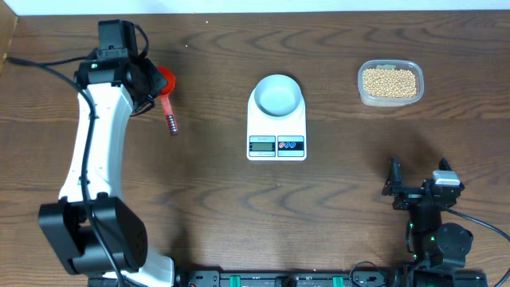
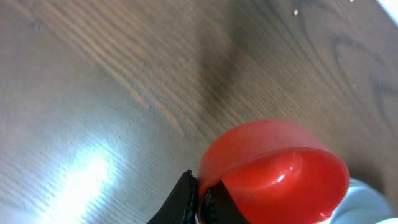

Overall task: Scoop item into bowl and weigh 50g on scale
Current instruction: 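Lift the red scoop with the left gripper, handle pointing right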

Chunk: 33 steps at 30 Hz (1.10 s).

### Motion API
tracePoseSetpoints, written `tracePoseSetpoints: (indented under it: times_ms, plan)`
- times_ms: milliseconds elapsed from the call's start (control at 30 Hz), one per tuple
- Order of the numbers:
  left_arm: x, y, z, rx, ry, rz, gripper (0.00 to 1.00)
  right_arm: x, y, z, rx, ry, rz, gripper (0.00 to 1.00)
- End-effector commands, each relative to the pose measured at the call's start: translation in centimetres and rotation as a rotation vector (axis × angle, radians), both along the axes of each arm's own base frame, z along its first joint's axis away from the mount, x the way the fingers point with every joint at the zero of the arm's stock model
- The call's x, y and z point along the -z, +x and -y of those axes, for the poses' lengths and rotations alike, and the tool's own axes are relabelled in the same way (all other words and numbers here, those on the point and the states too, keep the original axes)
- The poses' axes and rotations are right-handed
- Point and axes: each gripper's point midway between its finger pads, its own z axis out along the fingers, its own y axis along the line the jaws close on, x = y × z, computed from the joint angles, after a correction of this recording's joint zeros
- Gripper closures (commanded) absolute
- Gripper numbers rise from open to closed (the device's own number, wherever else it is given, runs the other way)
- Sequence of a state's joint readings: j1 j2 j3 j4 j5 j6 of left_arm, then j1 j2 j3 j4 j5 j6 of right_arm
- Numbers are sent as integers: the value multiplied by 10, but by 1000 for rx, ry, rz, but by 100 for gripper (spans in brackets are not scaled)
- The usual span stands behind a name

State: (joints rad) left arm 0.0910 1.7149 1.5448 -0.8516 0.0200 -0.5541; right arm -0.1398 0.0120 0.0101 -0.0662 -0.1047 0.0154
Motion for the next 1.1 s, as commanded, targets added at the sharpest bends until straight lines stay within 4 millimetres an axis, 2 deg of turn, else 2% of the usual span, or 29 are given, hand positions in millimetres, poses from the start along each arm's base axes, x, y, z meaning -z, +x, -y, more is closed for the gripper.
tracePoseSetpoints:
  times_ms: [0, 300, 600, 667, 867, 967, 1067]
  plan:
    - [-12, -7, -2, -177, -80, 25, 93, 0, 0, -3, -12, 14, 3, 1]
    - [-14, -13, -1, -273, -127, 24, 93, 0, 0, -3, -12, 14, 3, 1]
    - [-13, -15, 2, -266, -142, 14, 93, 0, 0, -3, -12, 13, 4, 1]
    - [-13, -14, 8, -250, -175, 12, 93, -7, 0, 1, 10, 8, 34, 1]
    - [-15, -10, 12, -238, -197, 28, 93, -28, 0, -17, -94, 13, 108, 1]
    - [-17, -7, 12, -239, -200, 39, 93, -37, -2, -17, -95, 52, 110, 1]
    - [-17, -7, 12, -259, -211, 41, 93, -56, -5, -17, -93, 55, 89, 1]
